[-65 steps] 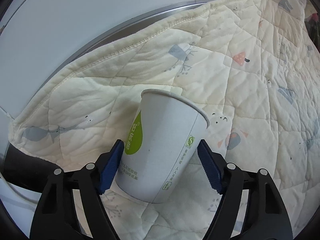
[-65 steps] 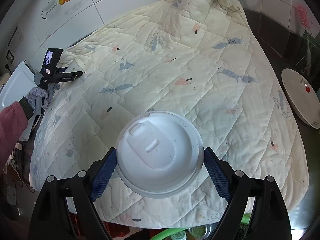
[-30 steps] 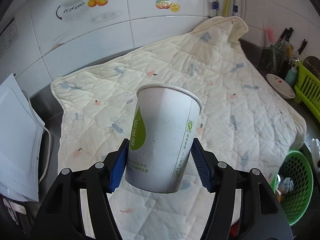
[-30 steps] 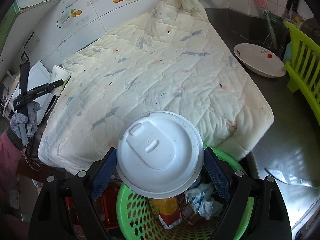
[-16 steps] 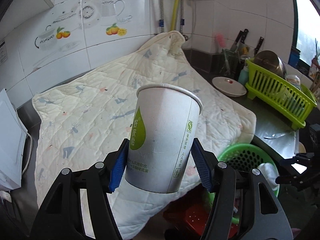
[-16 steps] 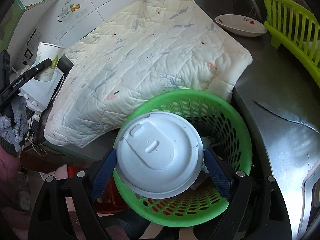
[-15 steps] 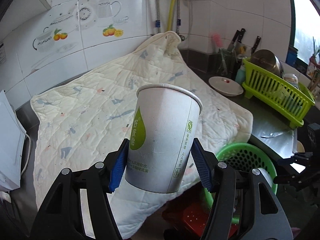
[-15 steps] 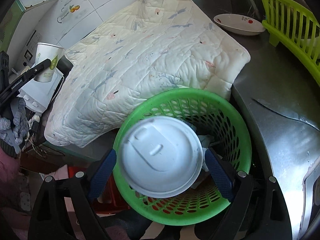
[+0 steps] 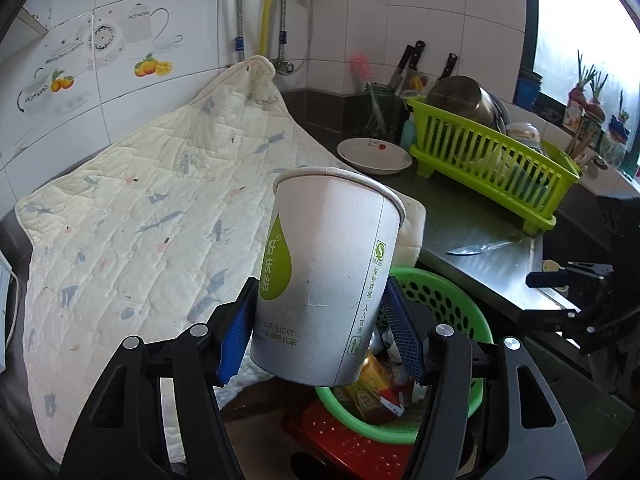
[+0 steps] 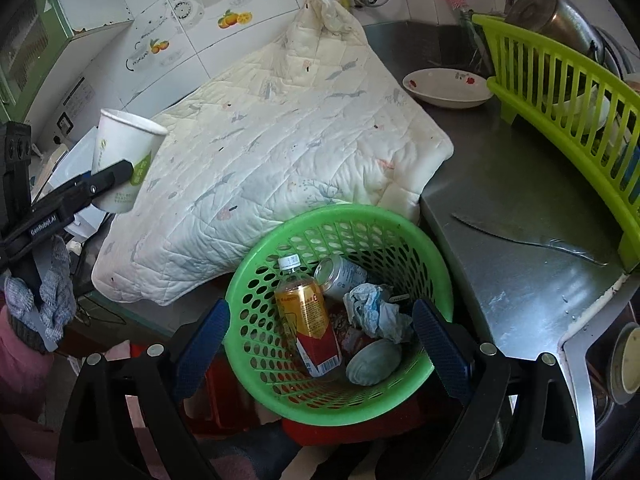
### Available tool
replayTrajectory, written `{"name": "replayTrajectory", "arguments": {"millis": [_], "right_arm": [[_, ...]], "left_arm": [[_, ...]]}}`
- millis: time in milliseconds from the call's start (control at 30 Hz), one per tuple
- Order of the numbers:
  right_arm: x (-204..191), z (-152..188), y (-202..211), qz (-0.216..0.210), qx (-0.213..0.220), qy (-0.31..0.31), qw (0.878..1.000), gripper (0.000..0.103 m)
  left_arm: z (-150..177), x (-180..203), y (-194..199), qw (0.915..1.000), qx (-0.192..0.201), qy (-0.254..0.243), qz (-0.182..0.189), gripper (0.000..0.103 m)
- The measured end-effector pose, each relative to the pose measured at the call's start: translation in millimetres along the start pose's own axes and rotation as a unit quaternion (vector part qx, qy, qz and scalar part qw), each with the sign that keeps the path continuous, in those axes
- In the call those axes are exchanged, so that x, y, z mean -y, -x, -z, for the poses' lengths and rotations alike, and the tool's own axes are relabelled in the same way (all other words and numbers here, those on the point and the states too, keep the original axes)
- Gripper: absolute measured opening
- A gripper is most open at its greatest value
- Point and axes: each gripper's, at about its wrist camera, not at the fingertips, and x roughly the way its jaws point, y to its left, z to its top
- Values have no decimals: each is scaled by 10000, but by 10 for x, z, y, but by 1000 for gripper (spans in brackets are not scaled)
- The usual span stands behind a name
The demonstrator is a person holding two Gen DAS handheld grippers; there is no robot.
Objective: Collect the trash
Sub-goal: 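Carry the lid and paper cup to the green basket and release both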
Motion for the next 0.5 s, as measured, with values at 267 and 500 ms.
{"name": "replayTrajectory", "arguments": {"millis": [267, 500], "right_arm": [[99, 49, 234, 102, 287, -160, 9994, 90], [143, 77, 329, 113, 424, -307, 9986, 90]], "left_arm": [[154, 301, -165, 9989, -268, 4, 374, 62], [197, 483, -292, 9971, -490, -5, 580, 64]]}}
